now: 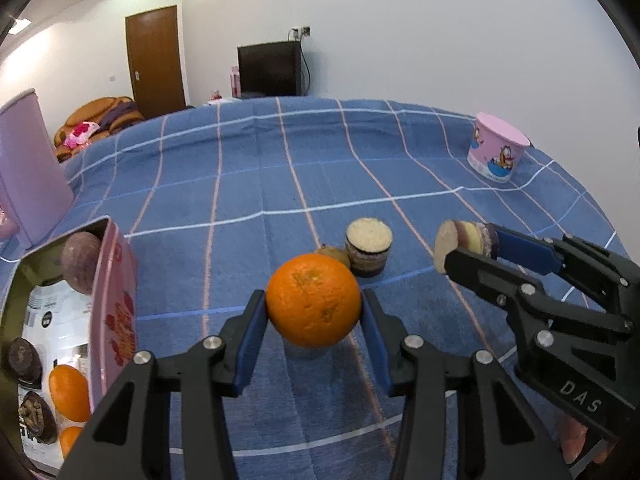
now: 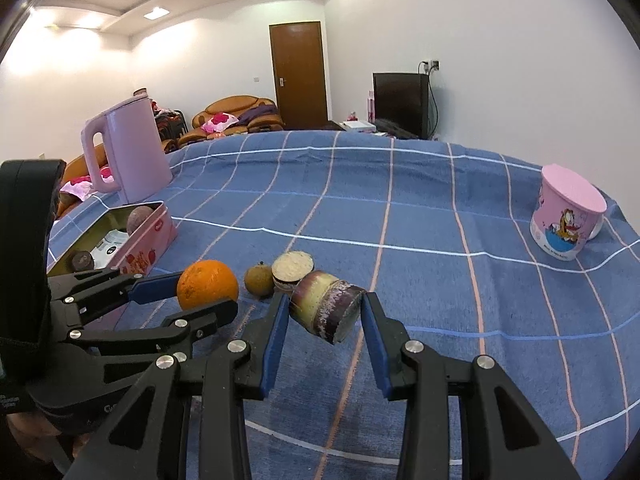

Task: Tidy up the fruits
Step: 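Grasp an orange with the left gripper while the right lifts the striped can, then carry the orange and the striped can toward the tin with both grippers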

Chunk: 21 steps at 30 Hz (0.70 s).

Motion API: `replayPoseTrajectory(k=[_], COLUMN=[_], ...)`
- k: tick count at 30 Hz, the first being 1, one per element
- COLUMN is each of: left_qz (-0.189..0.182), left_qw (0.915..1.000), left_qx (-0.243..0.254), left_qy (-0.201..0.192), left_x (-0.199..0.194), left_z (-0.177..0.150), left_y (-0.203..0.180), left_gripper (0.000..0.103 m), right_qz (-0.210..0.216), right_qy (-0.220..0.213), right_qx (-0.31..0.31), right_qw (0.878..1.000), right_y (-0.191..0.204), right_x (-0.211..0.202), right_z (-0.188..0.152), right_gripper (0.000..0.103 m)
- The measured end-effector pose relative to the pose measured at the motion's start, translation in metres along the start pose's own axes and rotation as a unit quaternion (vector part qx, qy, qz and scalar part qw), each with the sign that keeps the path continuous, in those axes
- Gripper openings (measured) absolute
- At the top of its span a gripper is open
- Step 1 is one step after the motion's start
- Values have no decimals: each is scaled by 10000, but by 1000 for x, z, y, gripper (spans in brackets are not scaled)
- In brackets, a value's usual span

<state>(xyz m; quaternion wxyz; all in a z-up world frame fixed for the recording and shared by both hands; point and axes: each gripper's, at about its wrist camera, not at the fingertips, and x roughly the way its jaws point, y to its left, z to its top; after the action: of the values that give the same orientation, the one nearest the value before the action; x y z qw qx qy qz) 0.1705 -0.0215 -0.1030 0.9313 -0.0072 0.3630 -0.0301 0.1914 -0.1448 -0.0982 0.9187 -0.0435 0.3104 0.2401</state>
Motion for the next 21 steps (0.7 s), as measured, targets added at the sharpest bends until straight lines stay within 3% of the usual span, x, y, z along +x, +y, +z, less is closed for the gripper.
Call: replayPoseTrajectory(k=[21], left_qz=[465], left_qw=[9960], left_qx=[-8], left_qy=[-757], left_x=[-28], left_z=[-4], left_y=[1], left_gripper=[48], right_qz=[-12], right_qy=[-498], right_qx=[-239], right_qw=[9985], right_y=[9], right_x=[-20], right_z=[-3], right_gripper=[39])
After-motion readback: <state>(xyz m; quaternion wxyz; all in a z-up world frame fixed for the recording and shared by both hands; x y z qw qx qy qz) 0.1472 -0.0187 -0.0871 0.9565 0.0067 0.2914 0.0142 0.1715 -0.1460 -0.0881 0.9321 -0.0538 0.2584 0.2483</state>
